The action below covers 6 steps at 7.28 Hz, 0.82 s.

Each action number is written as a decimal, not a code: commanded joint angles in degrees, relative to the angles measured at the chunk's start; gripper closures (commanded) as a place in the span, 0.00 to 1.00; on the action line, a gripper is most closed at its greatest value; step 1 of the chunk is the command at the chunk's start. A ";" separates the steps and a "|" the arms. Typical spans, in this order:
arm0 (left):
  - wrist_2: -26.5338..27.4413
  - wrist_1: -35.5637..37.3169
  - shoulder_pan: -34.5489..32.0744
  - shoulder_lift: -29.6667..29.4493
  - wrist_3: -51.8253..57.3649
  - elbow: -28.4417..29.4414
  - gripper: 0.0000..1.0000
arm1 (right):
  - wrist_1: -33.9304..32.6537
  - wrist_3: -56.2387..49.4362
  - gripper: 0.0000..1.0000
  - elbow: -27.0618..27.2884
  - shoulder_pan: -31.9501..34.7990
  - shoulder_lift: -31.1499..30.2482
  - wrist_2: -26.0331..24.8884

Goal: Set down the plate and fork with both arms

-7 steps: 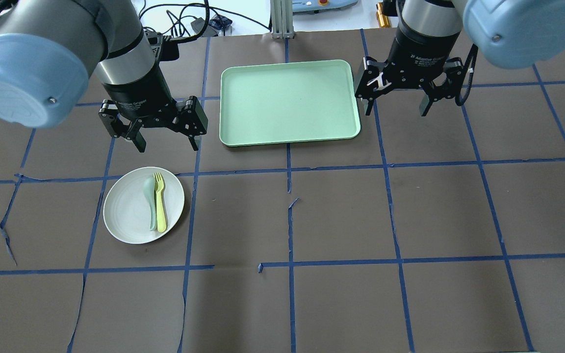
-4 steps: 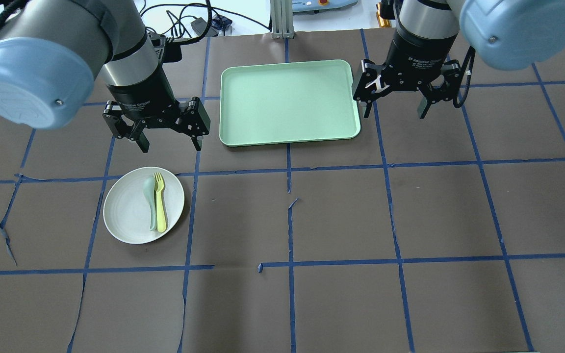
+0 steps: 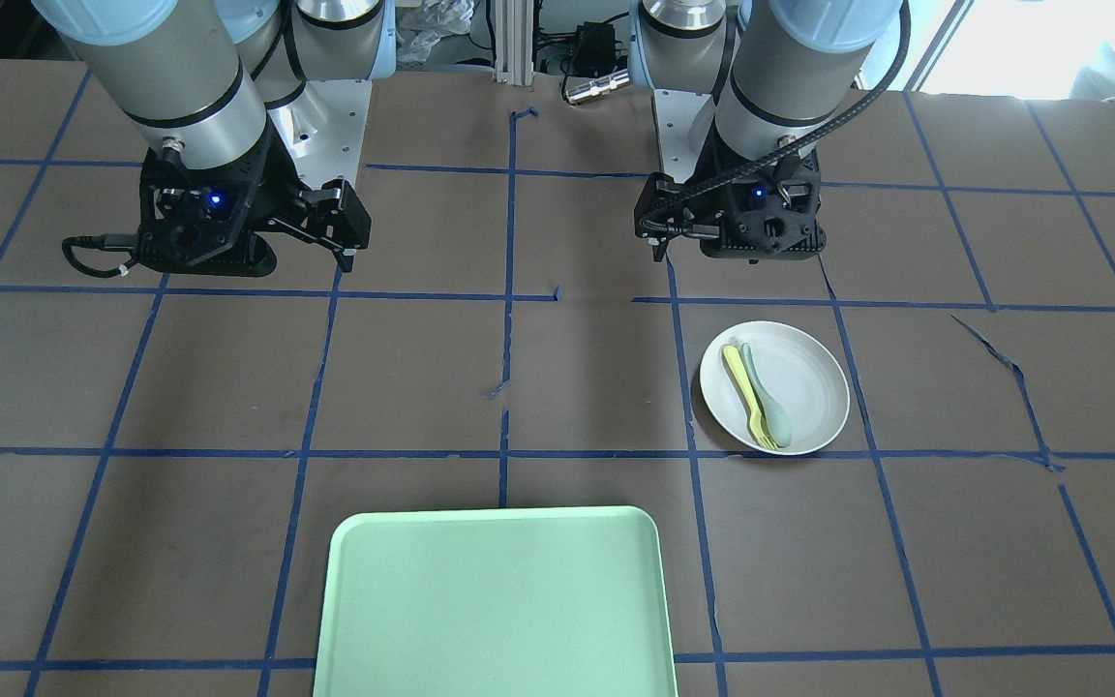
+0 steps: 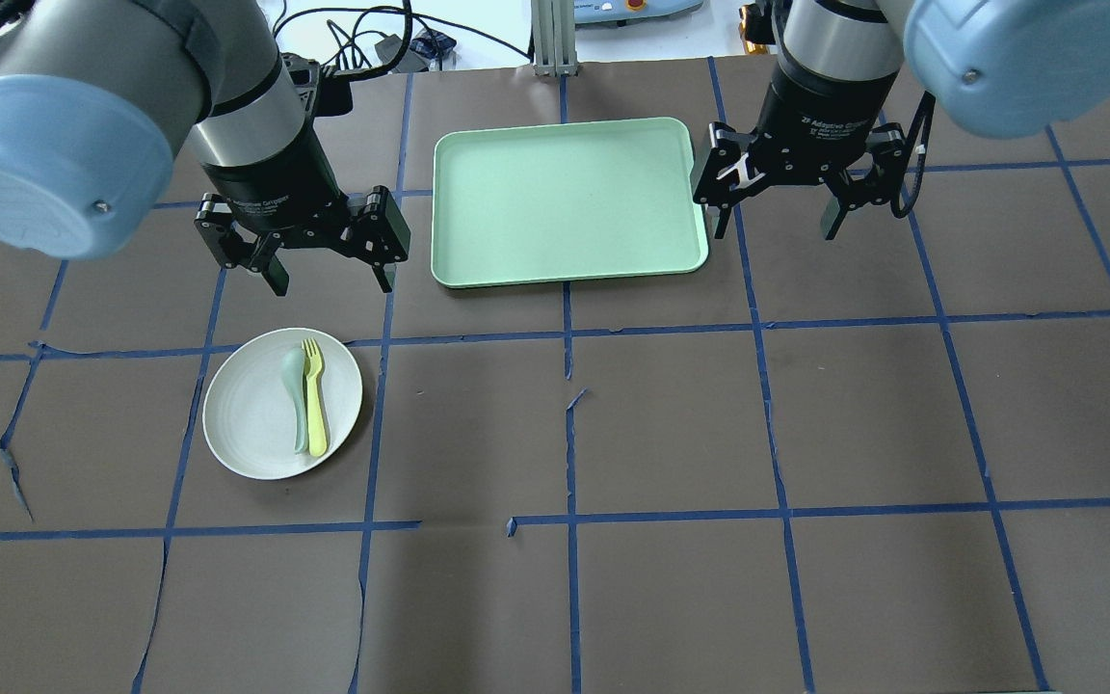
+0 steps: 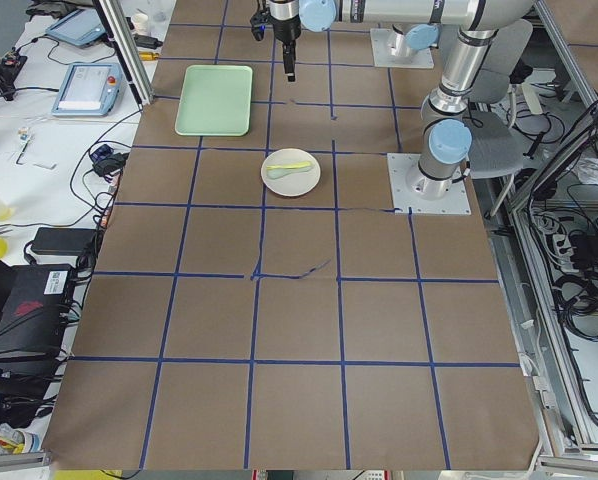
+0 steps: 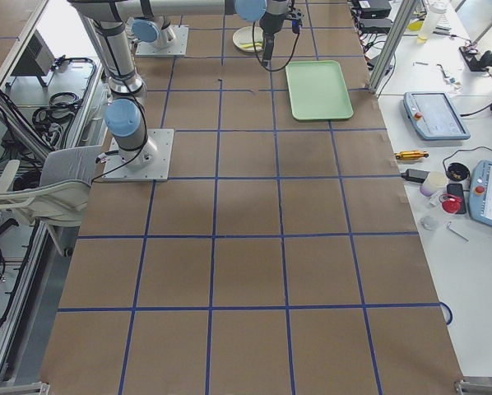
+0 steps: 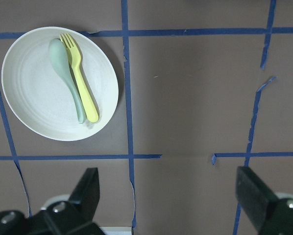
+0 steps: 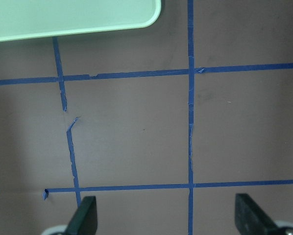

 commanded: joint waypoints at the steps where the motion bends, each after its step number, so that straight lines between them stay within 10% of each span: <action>1: 0.28 -0.17 -0.03 0.20 -0.07 -0.03 0.00 | 0.11 -0.09 0.00 0.00 0.02 0.20 0.07; 6: 0.45 -2.20 0.40 -0.14 0.37 -0.46 0.00 | 0.11 -0.87 0.00 1.92 0.03 0.82 -0.02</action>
